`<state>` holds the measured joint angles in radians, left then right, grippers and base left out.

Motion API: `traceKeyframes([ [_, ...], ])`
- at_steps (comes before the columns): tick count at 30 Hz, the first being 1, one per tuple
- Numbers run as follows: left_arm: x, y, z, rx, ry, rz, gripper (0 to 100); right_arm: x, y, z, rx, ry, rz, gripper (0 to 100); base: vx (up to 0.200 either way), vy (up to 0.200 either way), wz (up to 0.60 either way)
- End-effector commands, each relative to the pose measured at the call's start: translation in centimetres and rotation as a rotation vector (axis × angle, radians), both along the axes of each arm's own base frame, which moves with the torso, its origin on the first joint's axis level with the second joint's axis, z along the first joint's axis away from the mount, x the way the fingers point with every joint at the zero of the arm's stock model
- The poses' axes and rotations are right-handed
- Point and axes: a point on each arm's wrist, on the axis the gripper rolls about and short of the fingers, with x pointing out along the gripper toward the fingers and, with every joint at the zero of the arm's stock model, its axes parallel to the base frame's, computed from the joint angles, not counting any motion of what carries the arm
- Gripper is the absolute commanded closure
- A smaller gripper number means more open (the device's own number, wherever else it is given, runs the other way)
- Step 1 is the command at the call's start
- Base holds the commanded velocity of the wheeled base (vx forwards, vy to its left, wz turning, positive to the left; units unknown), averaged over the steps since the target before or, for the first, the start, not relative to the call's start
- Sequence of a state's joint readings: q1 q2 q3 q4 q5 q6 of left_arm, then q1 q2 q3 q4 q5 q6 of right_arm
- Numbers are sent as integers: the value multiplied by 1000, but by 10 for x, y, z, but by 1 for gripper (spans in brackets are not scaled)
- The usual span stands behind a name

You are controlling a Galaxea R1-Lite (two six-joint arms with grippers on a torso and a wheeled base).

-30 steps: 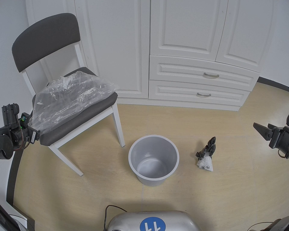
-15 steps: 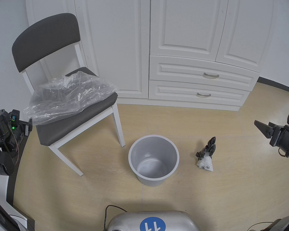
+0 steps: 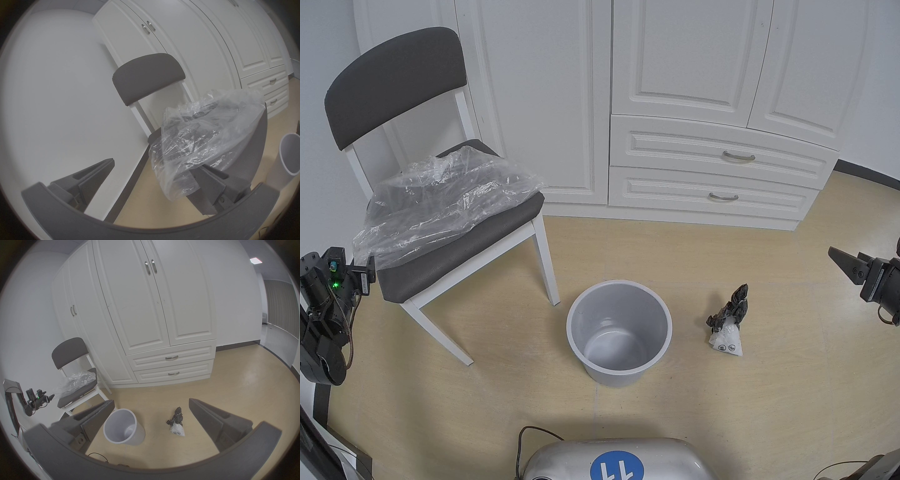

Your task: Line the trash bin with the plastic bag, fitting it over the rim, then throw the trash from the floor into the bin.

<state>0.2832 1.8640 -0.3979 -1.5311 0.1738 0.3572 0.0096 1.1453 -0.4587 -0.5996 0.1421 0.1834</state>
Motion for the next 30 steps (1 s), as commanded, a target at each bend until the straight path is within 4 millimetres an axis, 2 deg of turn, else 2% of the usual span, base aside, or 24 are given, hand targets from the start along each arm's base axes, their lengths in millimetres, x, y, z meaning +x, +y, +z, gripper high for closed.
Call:
traceKeyframes([
  [1, 3, 0, -5, -4, 17, -15, 0, 0, 0, 0, -1, -1, 2, 0, 0, 0, 0],
  [14, 18, 6, 10, 20, -61, -31, 0, 0, 0, 1, -1, -3, 2, 0, 0, 0, 0],
  [25, 19, 5, 11, 26, -63, -35, 0, 0, 0, 0, -1, 0, 2, 0, 0, 0, 0],
  [26, 19, 5, 11, 26, -63, -35, 100, 0, 0, 0, -1, 0, 2, 0, 0, 0, 0],
  [30, 19, 4, 10, 25, -57, -42, 100, 0, 0, 0, -2, -1, 2, 0, 0, 0, 0],
])
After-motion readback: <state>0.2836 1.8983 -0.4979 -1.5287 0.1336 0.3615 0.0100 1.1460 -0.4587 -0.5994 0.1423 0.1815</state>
